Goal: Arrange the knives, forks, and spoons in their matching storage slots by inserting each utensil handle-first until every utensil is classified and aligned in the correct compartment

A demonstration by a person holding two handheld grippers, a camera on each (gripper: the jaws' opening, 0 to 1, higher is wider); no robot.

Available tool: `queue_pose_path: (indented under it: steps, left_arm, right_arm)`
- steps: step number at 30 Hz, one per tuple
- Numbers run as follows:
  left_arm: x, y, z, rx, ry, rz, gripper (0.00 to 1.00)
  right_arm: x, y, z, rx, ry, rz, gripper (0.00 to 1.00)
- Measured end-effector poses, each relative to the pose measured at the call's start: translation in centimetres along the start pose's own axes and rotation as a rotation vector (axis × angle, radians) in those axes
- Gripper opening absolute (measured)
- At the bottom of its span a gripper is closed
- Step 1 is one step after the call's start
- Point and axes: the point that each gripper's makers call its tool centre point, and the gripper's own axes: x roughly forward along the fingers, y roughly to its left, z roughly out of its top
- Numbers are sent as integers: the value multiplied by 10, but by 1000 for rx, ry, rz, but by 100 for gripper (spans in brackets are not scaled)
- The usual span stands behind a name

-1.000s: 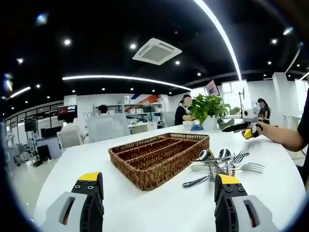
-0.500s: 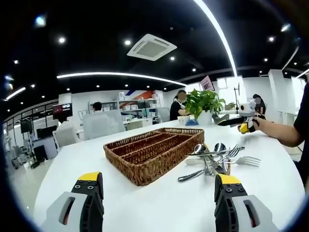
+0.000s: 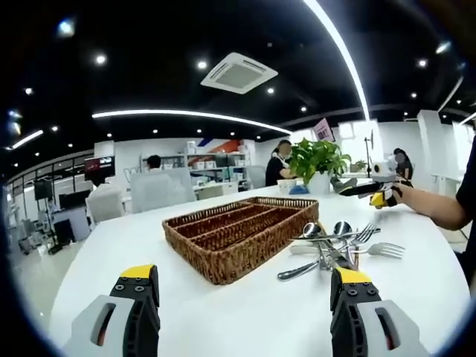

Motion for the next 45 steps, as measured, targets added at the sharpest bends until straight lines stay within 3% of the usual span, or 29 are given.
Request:
queue_pose_path:
  steps: [5, 7, 11, 19, 23, 28, 30, 37, 40, 42, 45]
  left_arm:
    - [1, 0, -1, 7, 7, 1, 100]
    - [1, 8, -6, -32, 24, 34, 100]
    - [-1, 7, -3, -28, 10, 28, 100]
    - [3, 0, -2, -9, 6, 9, 100]
    - [3, -2, -3, -4, 7, 8, 100]
    - [2, -1, 0, -4, -2, 9, 100]
    - [2, -1, 1, -2, -5, 9, 100]
    - [1, -2, 4, 5, -15, 11, 100]
    - [1, -2, 5, 6, -21, 8, 100]
    - [1, -2, 5, 5, -21, 9, 100]
    - [1, -2, 4, 3, -19, 8, 100]
  right_arm:
    - [0, 0, -2, 0, 8, -1, 99]
    - [2, 4, -5, 51, 21, 27, 99]
    - [3, 2, -10, 15, 39, 9, 99]
    - [9, 13, 3, 44, 9, 36, 99]
    - [15, 21, 6, -45, 76, 29, 94]
    - [26, 35, 11, -41, 104, 50, 89]
    - [29, 39, 10, -62, 125, 53, 84]
    - [43, 59, 13, -115, 185, 89, 80]
    - [49, 58, 10, -167, 221, 66, 82]
    - [53, 61, 1, -202, 268, 71, 77]
    - [59, 64, -4, -204, 286, 71, 77]
